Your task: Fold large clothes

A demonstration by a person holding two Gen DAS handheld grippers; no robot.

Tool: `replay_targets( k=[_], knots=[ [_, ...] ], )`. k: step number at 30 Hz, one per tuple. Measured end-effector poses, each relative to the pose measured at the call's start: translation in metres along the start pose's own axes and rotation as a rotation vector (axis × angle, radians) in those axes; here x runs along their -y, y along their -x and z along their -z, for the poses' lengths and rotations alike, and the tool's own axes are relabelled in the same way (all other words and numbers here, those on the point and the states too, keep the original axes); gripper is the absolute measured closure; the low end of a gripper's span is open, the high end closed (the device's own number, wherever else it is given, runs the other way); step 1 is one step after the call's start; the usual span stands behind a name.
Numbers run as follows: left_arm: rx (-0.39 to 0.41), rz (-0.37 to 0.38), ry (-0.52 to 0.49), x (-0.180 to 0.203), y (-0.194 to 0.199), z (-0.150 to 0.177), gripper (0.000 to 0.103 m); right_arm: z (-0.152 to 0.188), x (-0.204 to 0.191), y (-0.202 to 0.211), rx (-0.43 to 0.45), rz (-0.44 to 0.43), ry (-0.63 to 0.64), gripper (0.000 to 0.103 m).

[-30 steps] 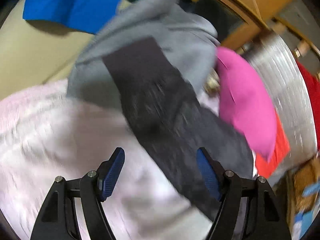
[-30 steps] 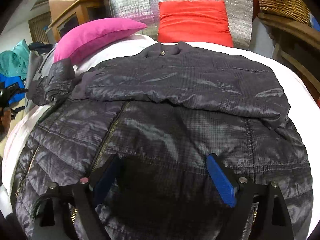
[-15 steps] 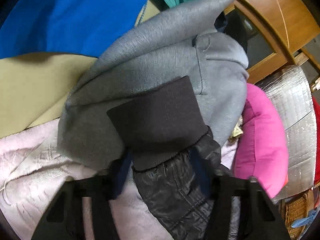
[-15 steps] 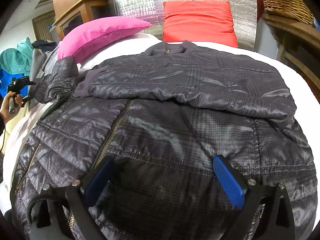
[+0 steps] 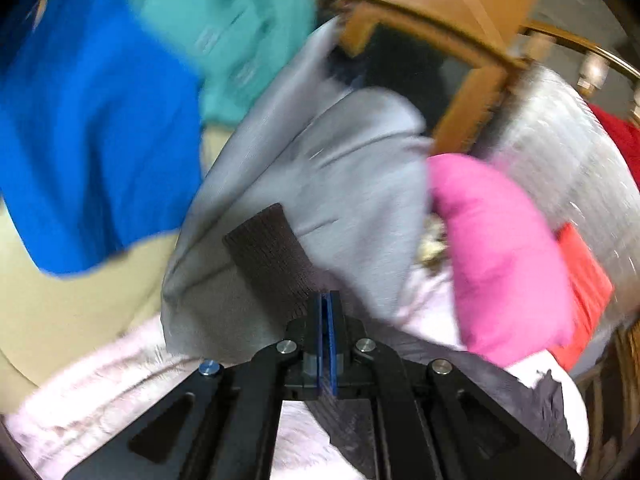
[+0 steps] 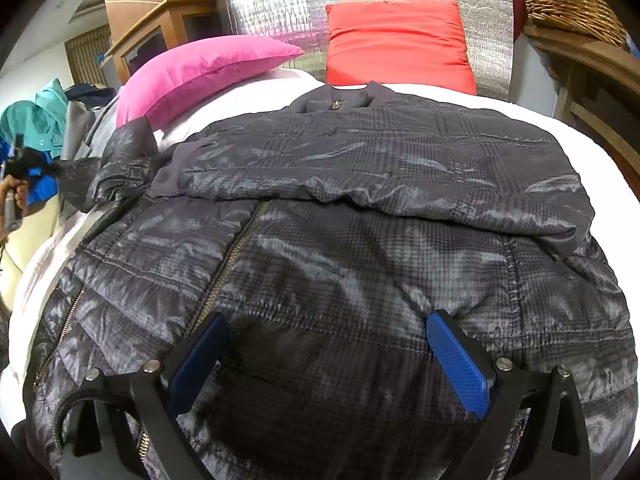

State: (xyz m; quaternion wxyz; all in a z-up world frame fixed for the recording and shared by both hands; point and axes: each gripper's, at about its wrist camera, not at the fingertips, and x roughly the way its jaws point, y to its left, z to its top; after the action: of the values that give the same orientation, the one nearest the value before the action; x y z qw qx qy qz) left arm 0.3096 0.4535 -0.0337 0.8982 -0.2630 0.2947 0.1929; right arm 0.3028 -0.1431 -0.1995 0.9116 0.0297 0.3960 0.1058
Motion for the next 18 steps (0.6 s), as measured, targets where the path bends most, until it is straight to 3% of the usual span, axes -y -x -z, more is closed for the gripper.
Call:
replay_targets(
  k=[8, 13, 18],
  knots=[
    [0.119, 0.141, -0.278, 0.126, 0.1, 0.009, 0.102, 0.0, 0.004, 0.002, 0.009, -0.031, -0.023, 0.002],
    [0.132, 0.274, -0.424, 0.223, 0.135, 0.042, 0.103, 0.0, 0.008, 0.004, 0.022, -0.065, -0.048, 0.002],
    [0.084, 0.385, -0.503, 0.304, 0.148, 0.086, 0.103, -0.001, 0.014, 0.006, 0.033, -0.103, -0.076, 0.002]
  ],
)
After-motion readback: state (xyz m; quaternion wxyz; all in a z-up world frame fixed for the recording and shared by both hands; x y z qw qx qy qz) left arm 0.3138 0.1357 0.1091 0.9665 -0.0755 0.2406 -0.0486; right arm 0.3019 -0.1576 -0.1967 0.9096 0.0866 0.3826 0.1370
